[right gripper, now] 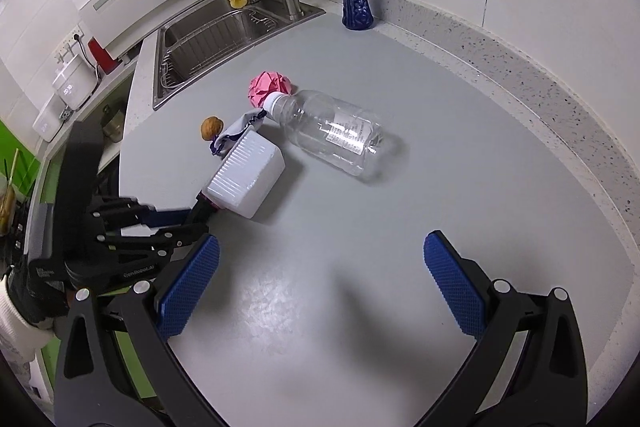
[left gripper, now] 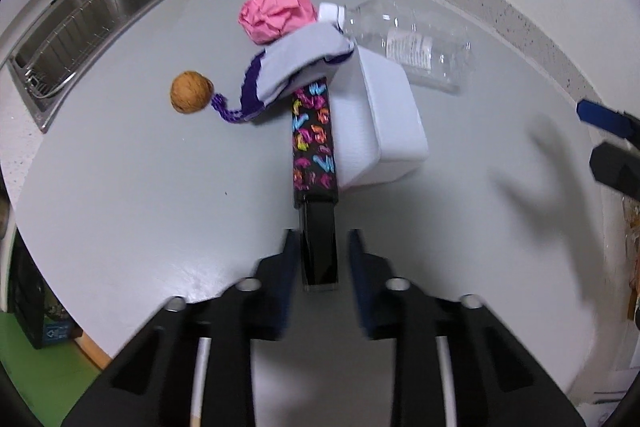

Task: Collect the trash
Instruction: 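Grasp the black patterned strap with the left gripper while the right gripper grasps the white plastic basket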

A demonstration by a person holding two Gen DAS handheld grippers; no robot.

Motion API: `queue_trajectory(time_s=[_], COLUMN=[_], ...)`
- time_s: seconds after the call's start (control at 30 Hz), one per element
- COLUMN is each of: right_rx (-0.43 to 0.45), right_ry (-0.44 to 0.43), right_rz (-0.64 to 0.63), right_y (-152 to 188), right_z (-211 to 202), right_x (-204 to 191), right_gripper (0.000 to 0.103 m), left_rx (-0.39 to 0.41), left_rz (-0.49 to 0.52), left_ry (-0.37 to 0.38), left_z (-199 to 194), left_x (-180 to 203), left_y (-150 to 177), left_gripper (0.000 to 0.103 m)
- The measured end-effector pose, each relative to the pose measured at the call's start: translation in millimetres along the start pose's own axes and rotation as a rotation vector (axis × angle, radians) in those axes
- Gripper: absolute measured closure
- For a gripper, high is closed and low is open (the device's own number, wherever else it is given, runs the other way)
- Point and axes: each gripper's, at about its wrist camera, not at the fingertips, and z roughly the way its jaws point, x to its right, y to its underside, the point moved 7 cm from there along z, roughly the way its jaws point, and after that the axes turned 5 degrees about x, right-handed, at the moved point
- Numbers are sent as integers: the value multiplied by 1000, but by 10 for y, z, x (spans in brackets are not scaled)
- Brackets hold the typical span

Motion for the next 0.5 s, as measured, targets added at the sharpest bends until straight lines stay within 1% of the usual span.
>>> queue_trajectory(time_s=[0.1, 0.27, 0.5], right_rx=[-5, -9, 0], right_ry=[-5, -11, -23], right_rz=[-2, -9, -10], right_y=[-8, -16, -86], right_z=[28, 62, 96], right_x=[-35, -103, -245], right_gripper=[3, 3, 3], left_rx=[-1, 4, 57], left_rz=[-14, -9, -6], left_ry=[10, 28, 55], left_z=[-9, -103, -492], left_x=[-40, -30, -42], left_y=[3, -2, -10], left_gripper=[85, 85, 86])
